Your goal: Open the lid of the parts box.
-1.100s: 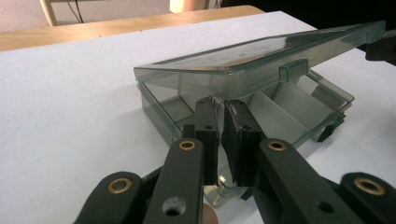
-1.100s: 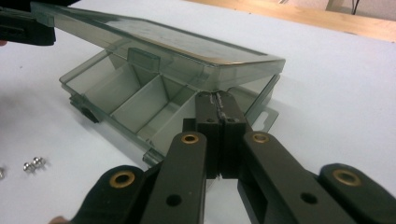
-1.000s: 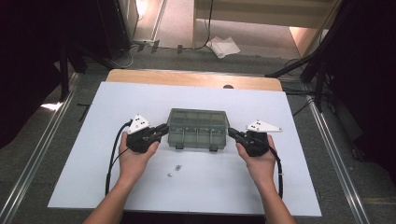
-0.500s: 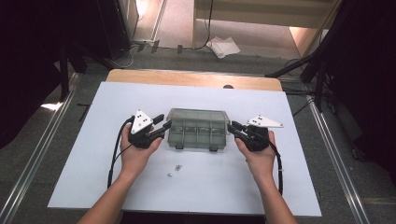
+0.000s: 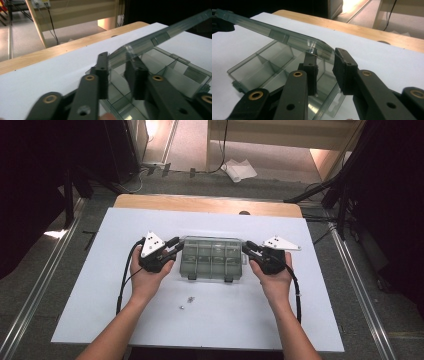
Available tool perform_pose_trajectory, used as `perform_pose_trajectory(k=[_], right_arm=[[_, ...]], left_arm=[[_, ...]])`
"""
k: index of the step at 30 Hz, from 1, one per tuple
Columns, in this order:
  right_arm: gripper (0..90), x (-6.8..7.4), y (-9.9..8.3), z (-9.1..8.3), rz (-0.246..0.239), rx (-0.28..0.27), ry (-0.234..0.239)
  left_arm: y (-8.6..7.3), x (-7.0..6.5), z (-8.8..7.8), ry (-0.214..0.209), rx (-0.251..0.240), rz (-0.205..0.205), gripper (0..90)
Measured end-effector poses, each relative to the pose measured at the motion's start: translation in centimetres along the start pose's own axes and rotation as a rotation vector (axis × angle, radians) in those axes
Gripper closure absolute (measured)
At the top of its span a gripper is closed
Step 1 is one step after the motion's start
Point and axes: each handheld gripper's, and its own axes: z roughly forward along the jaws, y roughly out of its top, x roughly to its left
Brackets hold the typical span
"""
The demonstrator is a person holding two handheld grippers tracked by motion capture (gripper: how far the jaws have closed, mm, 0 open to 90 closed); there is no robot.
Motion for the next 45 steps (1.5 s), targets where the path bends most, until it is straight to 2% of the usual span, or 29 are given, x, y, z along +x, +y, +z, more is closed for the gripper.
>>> perform_pose_trajectory(k=[4, 7, 18, 21, 26, 28, 34, 41, 45], right_arm=[[74.8, -0.1, 0.6, 0.2, -0.010, -0.015, -0.004], [75.8, -0.1, 0.9, 0.4, -0.010, -0.020, -0.011], [79.1, -0.9, 1.8, 1.0, 0.004, -0.026, -0.016], [79.9, -1.0, 2.0, 1.1, 0.010, -0.034, -0.020], [80.4, -1.2, 2.3, 1.5, 0.018, -0.044, -0.023], [80.7, -1.3, 2.4, 1.6, 0.021, -0.048, -0.026], [81.2, -1.5, 2.6, 2.1, 0.033, -0.062, -0.044], [82.5, -1.6, 2.9, 2.7, 0.039, -0.052, -0.065], [83.2, -1.8, 3.1, 3.1, 0.043, -0.052, -0.072]], left_arm=[[0.3, 0.4, 0.2, 0.003, -0.006, -0.029, 73.0], [0.5, 0.5, 0.6, 0.002, -0.007, -0.026, 73.1], [1.5, 0.8, 1.7, 0.039, -0.002, -0.027, 73.2], [1.7, 1.1, 1.8, 0.040, -0.005, -0.055, 77.1], [2.0, 1.5, 2.2, 0.050, -0.002, -0.068, 78.9], [2.1, 1.6, 2.4, 0.045, -0.005, -0.085, 79.2], [2.5, 1.8, 2.8, 0.063, 0.001, -0.091, 80.6], [3.0, 2.2, 3.3, 0.070, 0.004, -0.106, 81.8], [2.9, 2.4, 3.5, 0.066, -0.007, -0.133, 81.6]])
